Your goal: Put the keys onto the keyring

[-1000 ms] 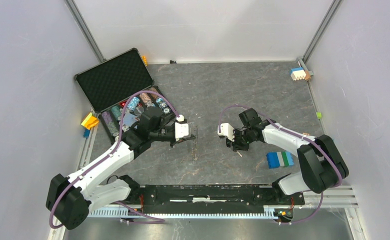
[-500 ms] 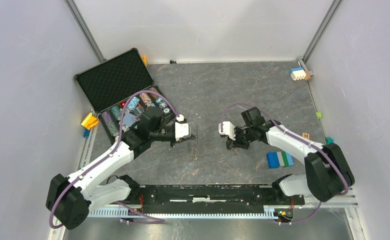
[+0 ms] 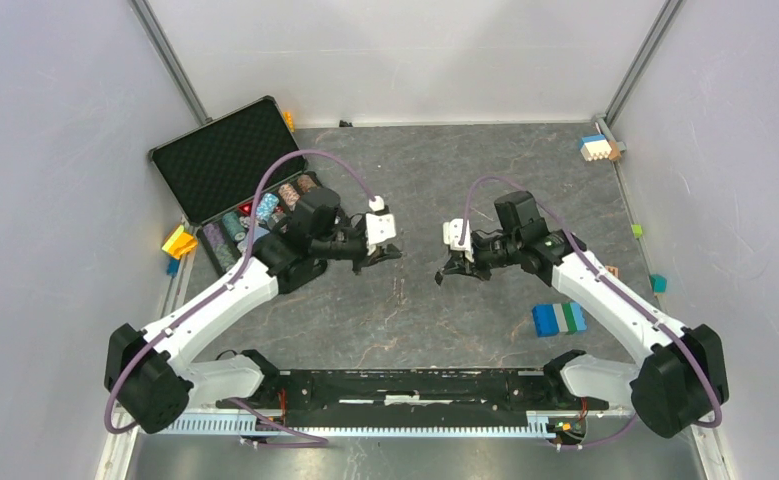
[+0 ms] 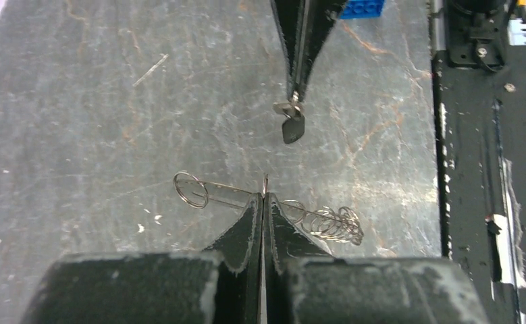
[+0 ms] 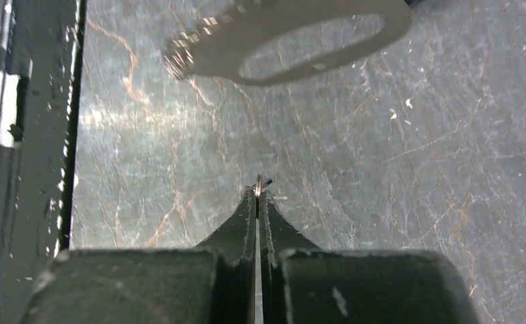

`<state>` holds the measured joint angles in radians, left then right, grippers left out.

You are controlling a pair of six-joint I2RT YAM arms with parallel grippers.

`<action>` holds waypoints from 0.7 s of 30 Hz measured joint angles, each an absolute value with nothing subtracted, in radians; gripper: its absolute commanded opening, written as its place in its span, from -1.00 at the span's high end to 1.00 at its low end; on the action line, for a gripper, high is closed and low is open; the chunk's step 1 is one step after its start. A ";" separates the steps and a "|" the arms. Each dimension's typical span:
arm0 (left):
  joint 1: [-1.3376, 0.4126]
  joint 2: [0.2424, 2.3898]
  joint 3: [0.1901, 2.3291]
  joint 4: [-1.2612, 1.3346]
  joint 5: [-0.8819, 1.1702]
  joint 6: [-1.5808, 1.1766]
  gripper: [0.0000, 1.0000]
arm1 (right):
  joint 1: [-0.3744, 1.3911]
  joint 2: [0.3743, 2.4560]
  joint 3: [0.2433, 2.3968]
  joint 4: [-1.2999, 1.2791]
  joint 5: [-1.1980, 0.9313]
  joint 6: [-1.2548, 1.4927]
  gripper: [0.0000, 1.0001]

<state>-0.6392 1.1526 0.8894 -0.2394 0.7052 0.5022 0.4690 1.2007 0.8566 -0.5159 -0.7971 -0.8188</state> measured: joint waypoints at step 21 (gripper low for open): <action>-0.794 1.229 1.002 -0.308 0.264 0.338 0.96 | 0.524 1.167 0.828 -0.101 -0.945 -0.366 1.00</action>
<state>-0.7944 1.2289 1.0019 -0.3084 0.2642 0.3382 0.5243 1.1671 0.8280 -0.1009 -0.9447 -0.3660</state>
